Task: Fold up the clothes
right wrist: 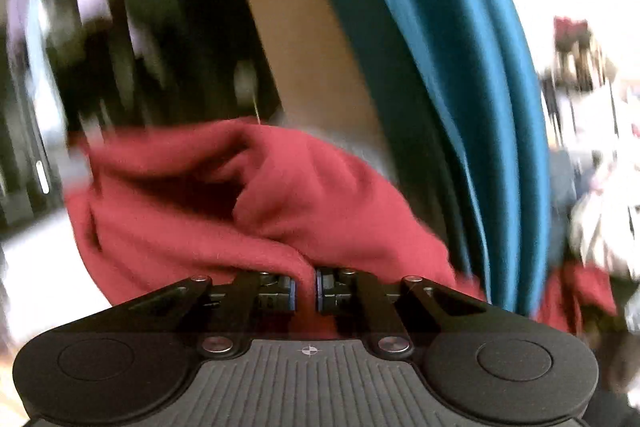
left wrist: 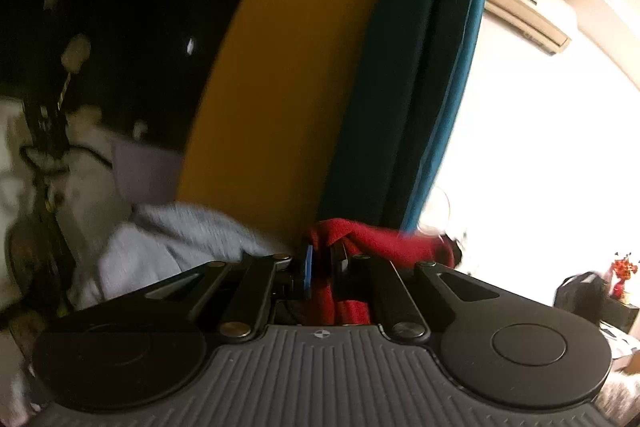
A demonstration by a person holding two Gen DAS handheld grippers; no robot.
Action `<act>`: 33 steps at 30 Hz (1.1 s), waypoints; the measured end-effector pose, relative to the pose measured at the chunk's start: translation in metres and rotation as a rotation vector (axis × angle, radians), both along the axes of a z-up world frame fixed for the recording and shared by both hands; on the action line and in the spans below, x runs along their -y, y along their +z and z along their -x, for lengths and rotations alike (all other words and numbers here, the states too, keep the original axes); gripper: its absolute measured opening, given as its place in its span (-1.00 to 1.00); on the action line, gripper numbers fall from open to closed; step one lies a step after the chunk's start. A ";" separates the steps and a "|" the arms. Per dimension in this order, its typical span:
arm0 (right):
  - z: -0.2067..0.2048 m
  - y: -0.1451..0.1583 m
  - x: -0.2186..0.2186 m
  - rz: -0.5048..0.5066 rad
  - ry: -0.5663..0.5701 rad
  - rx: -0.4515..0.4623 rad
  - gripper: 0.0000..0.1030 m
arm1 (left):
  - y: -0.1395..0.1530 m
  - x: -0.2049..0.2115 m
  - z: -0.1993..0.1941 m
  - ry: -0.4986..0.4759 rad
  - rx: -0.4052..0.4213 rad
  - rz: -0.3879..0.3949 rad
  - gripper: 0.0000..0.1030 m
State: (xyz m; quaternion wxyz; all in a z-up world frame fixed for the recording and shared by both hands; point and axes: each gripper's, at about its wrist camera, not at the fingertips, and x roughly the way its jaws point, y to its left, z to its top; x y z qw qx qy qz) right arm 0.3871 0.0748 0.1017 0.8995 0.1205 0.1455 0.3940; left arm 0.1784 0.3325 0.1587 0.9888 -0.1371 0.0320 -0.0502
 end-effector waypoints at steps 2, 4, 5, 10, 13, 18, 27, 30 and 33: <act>-0.006 0.017 -0.004 -0.023 0.021 0.040 -0.75 | -0.001 -0.009 0.000 0.039 -0.021 -0.011 -0.83; -0.017 0.012 -0.011 0.031 0.042 0.018 -0.49 | -0.013 -0.020 -0.002 0.076 -0.085 0.005 -0.83; -0.023 0.000 -0.016 0.067 0.044 -0.002 -0.23 | -0.023 -0.025 -0.003 0.092 -0.121 0.012 -0.83; -0.006 -0.078 -0.030 0.256 0.047 -0.165 0.16 | -0.089 -0.037 -0.017 0.149 -0.336 -0.010 -0.83; 0.006 -0.114 -0.027 0.316 0.041 -0.219 0.40 | -0.119 -0.040 -0.020 0.155 -0.415 -0.023 -0.82; 0.013 -0.127 -0.022 0.389 0.030 -0.212 0.75 | -0.144 -0.043 -0.027 0.103 -0.498 -0.007 -0.44; -0.001 -0.135 -0.026 0.423 0.003 -0.212 0.98 | -0.143 -0.031 -0.055 0.048 -0.476 -0.039 0.37; -0.017 -0.141 -0.024 0.357 0.039 -0.305 0.73 | -0.137 -0.024 -0.069 0.020 -0.461 -0.053 0.43; -0.008 -0.136 -0.013 0.280 0.122 -0.331 -0.54 | -0.129 -0.014 -0.084 -0.028 -0.452 -0.081 0.53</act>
